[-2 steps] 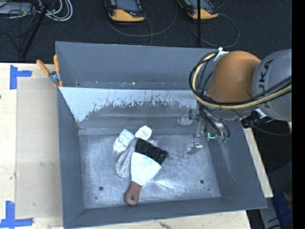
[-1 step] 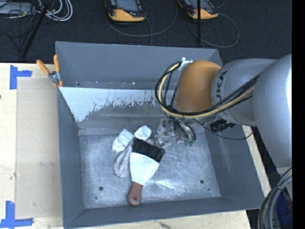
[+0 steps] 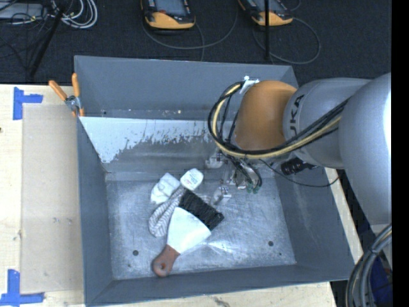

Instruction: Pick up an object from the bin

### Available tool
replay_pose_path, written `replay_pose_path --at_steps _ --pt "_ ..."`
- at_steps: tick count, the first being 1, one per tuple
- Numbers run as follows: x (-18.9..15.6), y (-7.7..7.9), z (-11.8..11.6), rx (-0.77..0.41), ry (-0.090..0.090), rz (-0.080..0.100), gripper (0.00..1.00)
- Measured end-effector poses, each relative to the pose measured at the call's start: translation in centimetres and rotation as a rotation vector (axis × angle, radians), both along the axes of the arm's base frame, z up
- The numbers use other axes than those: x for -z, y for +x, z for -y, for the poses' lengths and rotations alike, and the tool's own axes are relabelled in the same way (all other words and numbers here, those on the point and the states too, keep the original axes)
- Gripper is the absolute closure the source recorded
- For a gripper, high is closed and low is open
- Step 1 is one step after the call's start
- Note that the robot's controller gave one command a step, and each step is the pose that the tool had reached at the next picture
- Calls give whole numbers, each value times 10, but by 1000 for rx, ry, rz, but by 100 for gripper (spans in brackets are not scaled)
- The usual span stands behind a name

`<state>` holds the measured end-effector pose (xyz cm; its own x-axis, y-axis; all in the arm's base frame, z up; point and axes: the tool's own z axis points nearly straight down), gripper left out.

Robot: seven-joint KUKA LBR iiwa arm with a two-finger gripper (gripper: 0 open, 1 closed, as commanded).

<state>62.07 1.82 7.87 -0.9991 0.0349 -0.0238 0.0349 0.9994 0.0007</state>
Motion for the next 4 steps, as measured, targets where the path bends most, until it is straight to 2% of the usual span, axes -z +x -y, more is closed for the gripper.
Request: replay_pose_path --at_steps 1,2,3,4 --pt "0 0 0 0 0 0 0" --pt "0 -19 -44 1 -7 -6 0" --pt "2 -22 -80 -53 -6 -17 0" --pt "-8 -35 -99 8 -4 -18 0"
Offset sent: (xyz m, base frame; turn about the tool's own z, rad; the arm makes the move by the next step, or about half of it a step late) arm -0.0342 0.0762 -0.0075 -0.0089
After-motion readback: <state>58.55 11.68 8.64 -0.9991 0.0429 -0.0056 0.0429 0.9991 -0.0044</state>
